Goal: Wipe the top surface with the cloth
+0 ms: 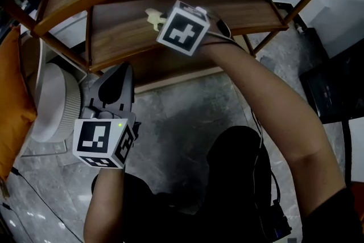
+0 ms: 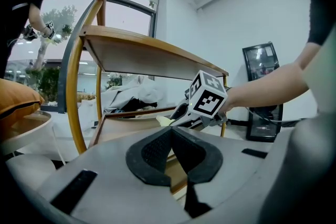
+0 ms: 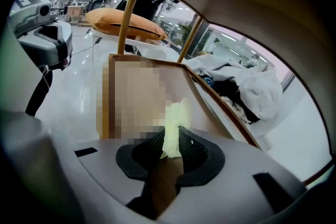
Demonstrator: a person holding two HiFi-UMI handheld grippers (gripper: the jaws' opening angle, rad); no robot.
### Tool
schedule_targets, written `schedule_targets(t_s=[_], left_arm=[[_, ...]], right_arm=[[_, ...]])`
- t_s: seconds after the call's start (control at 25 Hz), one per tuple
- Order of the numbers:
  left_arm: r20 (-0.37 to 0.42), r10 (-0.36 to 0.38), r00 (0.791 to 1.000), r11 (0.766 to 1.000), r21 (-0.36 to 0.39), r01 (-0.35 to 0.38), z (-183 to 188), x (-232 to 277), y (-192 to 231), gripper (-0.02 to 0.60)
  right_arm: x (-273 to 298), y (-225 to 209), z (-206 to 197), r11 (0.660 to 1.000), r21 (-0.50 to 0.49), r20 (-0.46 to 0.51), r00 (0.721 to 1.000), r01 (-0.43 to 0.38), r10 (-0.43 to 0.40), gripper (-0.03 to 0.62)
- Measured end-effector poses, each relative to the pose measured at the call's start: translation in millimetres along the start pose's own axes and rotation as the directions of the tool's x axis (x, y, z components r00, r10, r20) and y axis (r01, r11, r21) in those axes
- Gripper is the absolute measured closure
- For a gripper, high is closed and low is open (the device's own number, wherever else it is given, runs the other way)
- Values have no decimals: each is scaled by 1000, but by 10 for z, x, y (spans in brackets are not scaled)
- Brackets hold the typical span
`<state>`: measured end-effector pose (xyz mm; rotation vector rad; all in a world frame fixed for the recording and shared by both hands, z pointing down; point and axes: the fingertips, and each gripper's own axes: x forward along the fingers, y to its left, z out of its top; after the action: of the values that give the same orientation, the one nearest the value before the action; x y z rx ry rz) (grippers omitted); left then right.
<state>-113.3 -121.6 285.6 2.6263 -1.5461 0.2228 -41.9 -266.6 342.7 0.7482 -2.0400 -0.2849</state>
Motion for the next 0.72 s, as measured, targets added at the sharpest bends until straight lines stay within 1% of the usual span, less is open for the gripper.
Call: schedule_targets(t_s=[0.2,0.56,0.72], left_arm=[[-10,-33,999,999,25,33,-8,106,-242,569],[-18,-79,997,996,44,80,21,270,-583,569],[-18,-91,996,994,58,92,49,311,-675,569]], right_arm=[[-145,-182,-328,1000,8,-34,999,18,-18,507],[-451,-570,-954,996,21,-110,990,86,-83,508],[-565,-726,-1187,993,33,-128,986,114,-109,508]])
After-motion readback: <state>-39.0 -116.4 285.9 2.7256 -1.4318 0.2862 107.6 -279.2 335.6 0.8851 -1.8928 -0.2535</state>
